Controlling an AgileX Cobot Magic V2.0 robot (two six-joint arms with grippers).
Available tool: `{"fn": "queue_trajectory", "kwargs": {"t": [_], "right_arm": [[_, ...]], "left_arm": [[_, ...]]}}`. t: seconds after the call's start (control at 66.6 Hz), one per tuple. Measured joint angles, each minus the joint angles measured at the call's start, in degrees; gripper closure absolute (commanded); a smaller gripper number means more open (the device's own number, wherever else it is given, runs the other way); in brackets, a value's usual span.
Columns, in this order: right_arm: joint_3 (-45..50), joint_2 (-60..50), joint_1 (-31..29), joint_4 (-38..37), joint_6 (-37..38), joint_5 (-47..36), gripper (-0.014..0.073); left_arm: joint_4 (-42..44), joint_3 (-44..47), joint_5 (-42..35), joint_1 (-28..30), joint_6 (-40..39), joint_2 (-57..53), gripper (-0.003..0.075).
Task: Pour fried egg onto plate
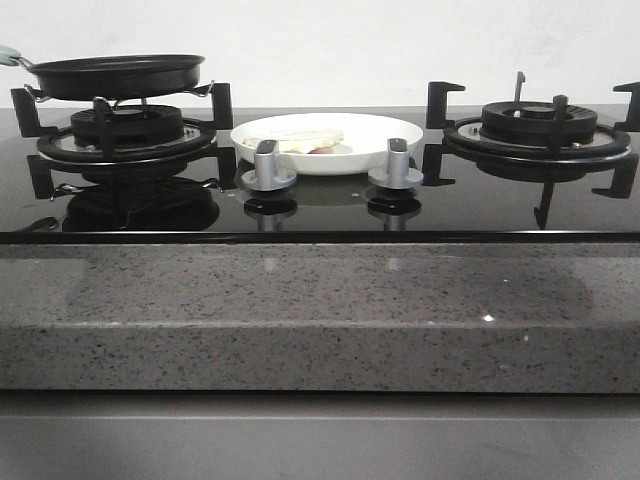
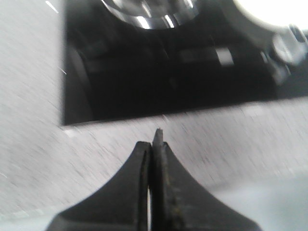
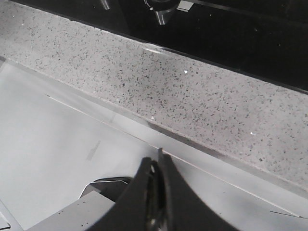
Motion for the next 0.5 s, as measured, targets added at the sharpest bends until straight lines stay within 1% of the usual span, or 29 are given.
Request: {"fn": "queue_trajectory", "kwargs": {"t": [0.105, 0.195, 0.405, 0.496], "right_arm": [[0.0, 0.0, 0.0, 0.0, 0.0, 0.0, 0.066], [0.0, 0.0, 0.0, 0.0, 0.0, 0.0, 0.066], [0.0, 0.0, 0.0, 0.0, 0.0, 0.0, 0.066], [0.0, 0.0, 0.0, 0.0, 0.0, 0.0, 0.066]], "left_arm": [[0.1, 8.4, -11.2, 1.7, 0.0, -8.3, 0.074], [0.0, 15.9, -18.6, 2.9, 0.0, -14.6, 0.074], [-2.2, 29.8, -31.1, 3.6, 0.0, -25.0, 0.074], [-0.4, 34.5, -35.8, 3.7, -0.9, -28.1, 0.0741]]}}
